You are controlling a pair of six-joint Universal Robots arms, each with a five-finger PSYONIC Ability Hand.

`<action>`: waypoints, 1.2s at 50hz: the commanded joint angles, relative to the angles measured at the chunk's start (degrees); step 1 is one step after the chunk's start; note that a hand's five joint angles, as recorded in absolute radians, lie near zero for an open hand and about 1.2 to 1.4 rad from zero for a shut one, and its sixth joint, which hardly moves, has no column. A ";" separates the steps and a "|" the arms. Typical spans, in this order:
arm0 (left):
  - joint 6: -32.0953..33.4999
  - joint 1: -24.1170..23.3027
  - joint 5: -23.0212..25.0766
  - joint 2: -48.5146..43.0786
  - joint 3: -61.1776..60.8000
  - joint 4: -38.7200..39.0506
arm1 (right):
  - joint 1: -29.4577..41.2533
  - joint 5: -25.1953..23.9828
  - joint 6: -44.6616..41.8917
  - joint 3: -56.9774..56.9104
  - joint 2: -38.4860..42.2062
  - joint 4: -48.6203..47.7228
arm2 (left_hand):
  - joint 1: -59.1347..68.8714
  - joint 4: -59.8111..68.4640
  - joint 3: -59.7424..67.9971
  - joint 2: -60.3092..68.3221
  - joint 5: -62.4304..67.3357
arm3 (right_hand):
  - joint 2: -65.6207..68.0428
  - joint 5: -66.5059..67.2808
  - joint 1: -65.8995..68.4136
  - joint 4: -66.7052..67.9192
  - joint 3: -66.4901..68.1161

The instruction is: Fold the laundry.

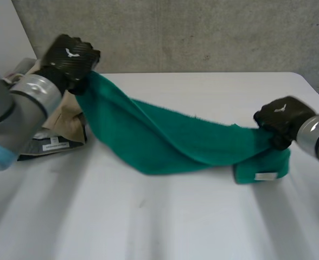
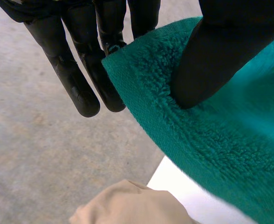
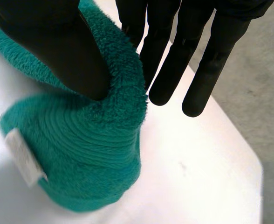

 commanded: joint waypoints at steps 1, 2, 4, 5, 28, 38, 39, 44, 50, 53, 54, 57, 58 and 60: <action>-5.00 2.66 1.43 6.09 -8.02 -3.73 | -1.37 -0.03 -6.12 -8.48 4.72 12.71 | 12.78 11.31 11.98 11.60 14.11 | 12.44 13.39 15.54 11.38 11.80; -5.44 3.01 1.96 5.22 -9.25 -4.17 | -1.37 -0.29 -7.61 -9.44 7.08 14.64 | 12.78 11.31 11.98 11.60 14.11 | 12.44 13.39 15.54 11.38 11.80; -5.80 3.28 2.49 2.06 -10.23 -4.09 | -1.19 -0.20 -9.20 -11.12 11.04 16.58 | 12.78 11.31 11.98 11.60 14.11 | 12.44 13.39 15.54 11.38 11.80; -5.80 3.45 2.67 0.57 -10.23 -3.83 | -1.10 -0.20 -9.64 -11.73 12.45 16.76 | 12.78 11.31 11.98 11.60 14.11 | 12.44 13.39 15.54 11.38 11.80; -9.14 -2.35 -9.90 -16.77 1.55 1.01 | 1.28 10.43 -7.11 -18.27 26.74 -26.65 | 12.78 11.31 11.98 11.60 14.11 | -57.56 -56.61 -54.46 -58.62 -58.20; -10.02 -2.00 -7.62 -14.30 -0.82 2.76 | -3.03 4.81 0.73 -2.78 10.45 -14.19 | 12.78 11.31 11.98 11.60 14.11 | -57.56 -56.61 -54.46 -58.62 -58.20; -10.02 -1.91 -7.53 -14.30 -0.82 2.85 | -3.47 3.76 0.47 -1.99 10.01 -12.17 | 12.78 11.31 11.98 11.60 14.11 | -57.56 -56.61 -54.46 -58.62 -58.20; -9.93 -1.56 -7.44 -14.04 -0.82 2.94 | -6.20 0.24 -2.43 2.85 8.95 -0.29 | 12.78 11.31 11.98 11.60 14.11 | -53.70 -52.75 -50.60 -54.76 -54.34; -9.93 -1.21 -7.35 -14.12 -0.91 2.94 | -6.46 -1.52 -4.89 11.80 8.51 -15.10 | 12.78 11.31 11.98 11.60 14.11 | -49.99 -49.04 -46.89 -51.05 -50.62; -9.84 -1.29 -7.35 -14.04 -1.17 2.94 | -6.38 -1.26 -6.04 14.10 10.35 -23.37 | 12.78 11.31 11.98 11.60 14.11 | -49.99 -49.04 -46.89 -51.05 -50.62; -9.76 -1.29 -7.35 -14.04 -1.17 3.03 | -6.38 -1.09 -5.78 14.36 11.40 -25.75 | 12.78 11.31 11.98 11.60 14.11 | -49.65 -48.71 -46.56 -50.72 -50.29; -9.76 -1.38 -7.44 -14.04 -1.44 3.11 | -6.46 -1.00 -4.90 14.28 13.69 -29.55 | 12.78 11.31 11.98 11.60 14.11 | -43.29 -42.34 -40.19 -44.35 -43.92; -9.84 -1.29 -7.44 -13.95 -1.53 3.03 | -6.38 -0.82 -4.46 14.02 15.00 -31.21 | 12.78 11.31 11.98 11.60 14.11 | -37.43 -36.49 -34.33 -38.49 -38.07; -9.93 -1.29 -7.44 -13.95 -1.61 3.03 | -6.38 -0.47 -4.11 13.67 16.24 -32.80 | 12.78 11.31 11.98 11.60 14.11 | -30.51 -29.57 -27.41 -31.57 -31.15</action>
